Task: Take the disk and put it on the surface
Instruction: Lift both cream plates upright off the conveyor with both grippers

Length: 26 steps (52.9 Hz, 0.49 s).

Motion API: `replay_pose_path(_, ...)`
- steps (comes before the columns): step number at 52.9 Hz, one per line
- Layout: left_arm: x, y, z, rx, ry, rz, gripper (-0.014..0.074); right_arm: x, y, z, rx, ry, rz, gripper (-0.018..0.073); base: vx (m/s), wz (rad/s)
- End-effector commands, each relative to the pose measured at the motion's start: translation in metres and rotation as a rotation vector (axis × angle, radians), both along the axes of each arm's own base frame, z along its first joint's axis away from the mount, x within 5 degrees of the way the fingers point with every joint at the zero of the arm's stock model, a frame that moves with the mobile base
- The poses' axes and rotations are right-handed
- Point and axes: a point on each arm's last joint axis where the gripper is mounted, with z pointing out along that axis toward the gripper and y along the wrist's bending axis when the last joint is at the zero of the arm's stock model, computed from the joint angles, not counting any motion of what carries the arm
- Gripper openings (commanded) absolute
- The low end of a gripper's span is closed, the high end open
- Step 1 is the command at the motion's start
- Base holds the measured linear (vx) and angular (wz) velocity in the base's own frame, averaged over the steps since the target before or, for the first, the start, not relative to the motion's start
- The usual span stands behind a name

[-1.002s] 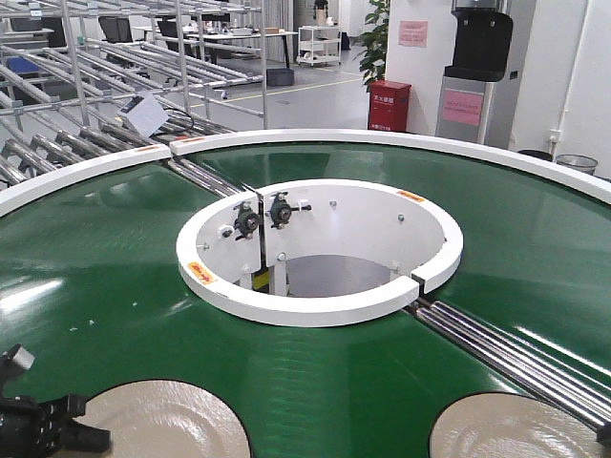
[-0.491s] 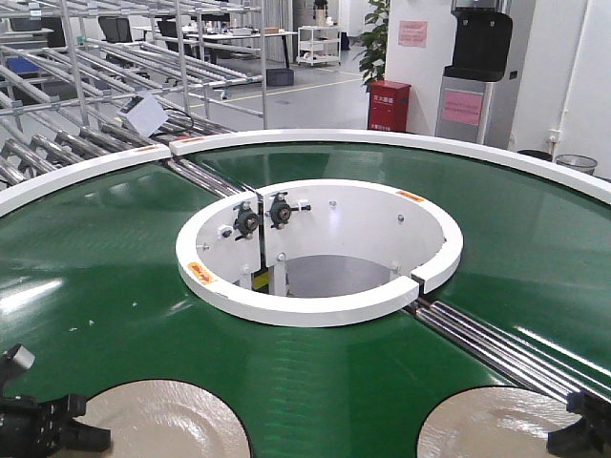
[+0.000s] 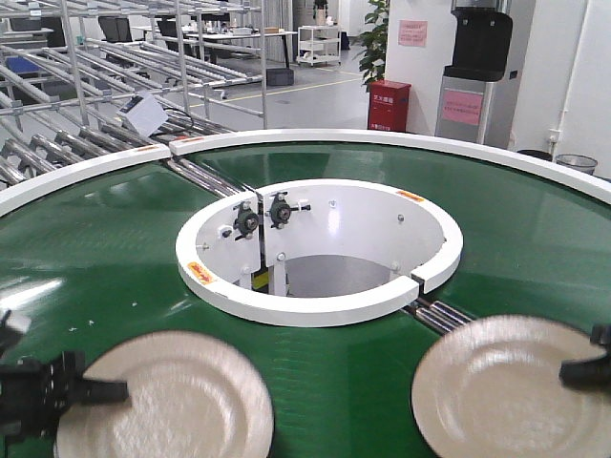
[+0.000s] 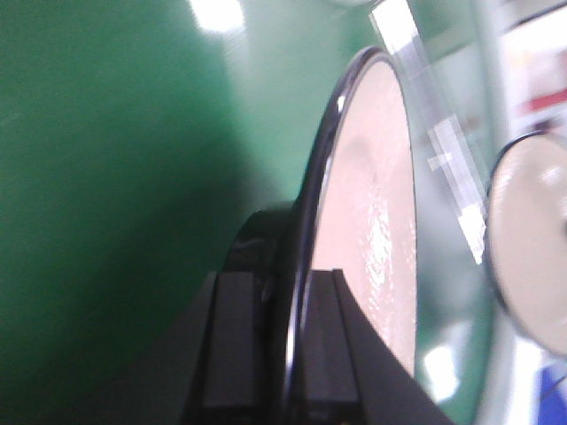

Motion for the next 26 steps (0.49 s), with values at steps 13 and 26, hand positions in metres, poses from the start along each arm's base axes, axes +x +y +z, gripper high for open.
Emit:
replay_pose_path(13,-0.013,-0.009,0.085,-0.346,-0.181,0.069,-0.0008,-0.030,0.022,0.089,0.191,-0.247,-0.042,-0.0009,0.00,0.00)
replay_pose_path(26,-0.025,-0.011,0.107,-0.371,-0.210,0.080,-0.0008,-0.044,0.030,0.106,0.188,-0.290,-0.029,-0.0009,0.00,0.00)
